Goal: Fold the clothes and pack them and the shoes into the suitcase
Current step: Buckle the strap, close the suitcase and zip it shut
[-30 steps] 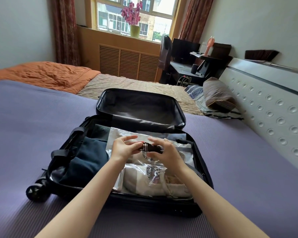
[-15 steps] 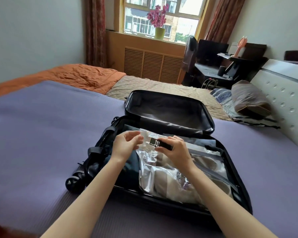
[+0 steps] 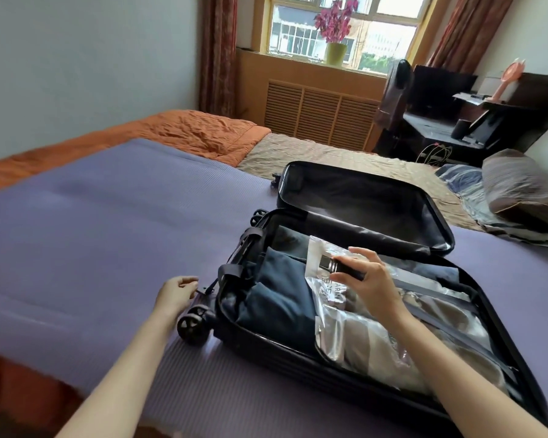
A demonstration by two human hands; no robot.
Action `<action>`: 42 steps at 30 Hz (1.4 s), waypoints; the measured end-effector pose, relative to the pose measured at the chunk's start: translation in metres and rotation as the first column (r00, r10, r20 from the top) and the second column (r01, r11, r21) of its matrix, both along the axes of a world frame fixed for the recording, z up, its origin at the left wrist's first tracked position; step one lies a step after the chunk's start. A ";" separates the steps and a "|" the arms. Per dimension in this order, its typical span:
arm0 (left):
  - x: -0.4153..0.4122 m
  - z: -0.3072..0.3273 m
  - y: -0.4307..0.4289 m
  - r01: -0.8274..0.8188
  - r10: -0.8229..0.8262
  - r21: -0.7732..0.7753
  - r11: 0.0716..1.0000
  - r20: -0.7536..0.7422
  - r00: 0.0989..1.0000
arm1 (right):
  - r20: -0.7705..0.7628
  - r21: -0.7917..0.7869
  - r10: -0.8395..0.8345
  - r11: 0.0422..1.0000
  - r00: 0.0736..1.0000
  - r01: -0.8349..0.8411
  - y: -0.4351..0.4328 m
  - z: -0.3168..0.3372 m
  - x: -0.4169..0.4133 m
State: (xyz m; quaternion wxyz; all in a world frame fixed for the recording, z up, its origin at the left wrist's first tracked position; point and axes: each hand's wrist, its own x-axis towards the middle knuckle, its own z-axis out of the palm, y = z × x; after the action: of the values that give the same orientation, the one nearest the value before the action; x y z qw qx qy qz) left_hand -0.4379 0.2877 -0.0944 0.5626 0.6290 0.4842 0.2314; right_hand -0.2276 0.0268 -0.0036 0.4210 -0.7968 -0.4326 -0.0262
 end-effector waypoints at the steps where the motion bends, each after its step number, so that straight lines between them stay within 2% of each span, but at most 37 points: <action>1: -0.001 -0.005 0.004 -0.007 0.006 -0.025 1.000 -0.012 1.000 | -0.005 -0.003 0.002 1.000 1.000 -0.002 0.000 -0.001 0.000; 3: 0.001 -0.015 0.011 -0.030 0.028 -0.055 0.998 -0.037 0.999 | -0.044 0.001 -0.006 1.000 0.999 0.006 0.000 -0.003 0.000; 8: 0.008 -0.025 0.018 -0.050 0.053 0.029 0.998 -0.136 0.989 | -0.064 -0.012 -0.020 1.000 0.998 0.019 0.000 -0.010 0.001; 14: 0.015 -0.027 0.025 -0.083 0.074 -0.063 0.995 -0.138 0.988 | -0.103 -0.014 -0.003 1.000 0.995 0.002 -0.003 -0.012 0.000; 16: 0.017 -0.017 0.017 -0.125 0.118 -0.121 0.985 -0.063 0.991 | -0.116 -0.016 0.003 1.000 0.993 -0.005 -0.003 -0.013 0.002; 18: 0.019 -0.008 0.012 -0.206 0.209 -0.077 0.975 0.029 0.978 | -0.122 -0.014 0.008 1.000 0.992 -0.010 -0.004 -0.013 0.003; 21: 0.026 0.016 0.005 -0.254 0.256 -0.040 0.966 0.250 0.934 | -0.136 -0.002 0.019 1.000 0.991 -0.019 -0.003 -0.011 0.003; 26: 0.053 0.071 -0.031 -0.111 0.080 0.028 0.993 0.526 0.847 | -0.151 0.021 0.011 1.000 0.988 -0.008 -0.007 -0.009 0.000; 28: 0.066 0.089 -0.052 -0.019 -0.057 0.127 0.992 0.568 0.821 | -0.146 0.049 0.000 0.999 0.989 0.007 -0.010 -0.004 -0.001; 29: 0.072 0.095 -0.062 0.026 -0.152 0.227 0.973 0.557 0.816 | -0.143 0.059 -0.008 0.998 0.990 0.016 -0.012 -0.001 -0.001; 31: 0.086 0.102 -0.079 0.110 -0.350 0.460 0.881 0.478 0.805 | -0.141 0.078 -0.031 0.996 0.990 0.042 -0.016 0.004 0.002; 33: 0.099 0.103 -0.096 0.201 -0.466 0.586 0.785 0.345 0.815 | -0.138 0.100 -0.050 0.993 0.989 0.065 -0.022 0.009 0.006; 39: 0.120 0.094 -0.144 0.343 -0.572 0.756 0.558 0.051 0.819 | -0.159 0.076 -0.062 0.994 0.985 0.075 -0.040 0.016 0.013; 42: 0.123 0.088 -0.149 0.370 -0.565 0.752 0.545 0.004 0.825 | -0.193 0.053 -0.052 0.997 0.980 0.064 -0.050 0.015 0.016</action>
State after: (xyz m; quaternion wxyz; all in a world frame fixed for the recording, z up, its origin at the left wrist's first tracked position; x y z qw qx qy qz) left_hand -0.3148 0.1392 -0.0066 0.3639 0.8703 0.0913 0.3190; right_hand -0.2114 -0.0235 0.0117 0.4831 -0.7952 -0.3657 0.0256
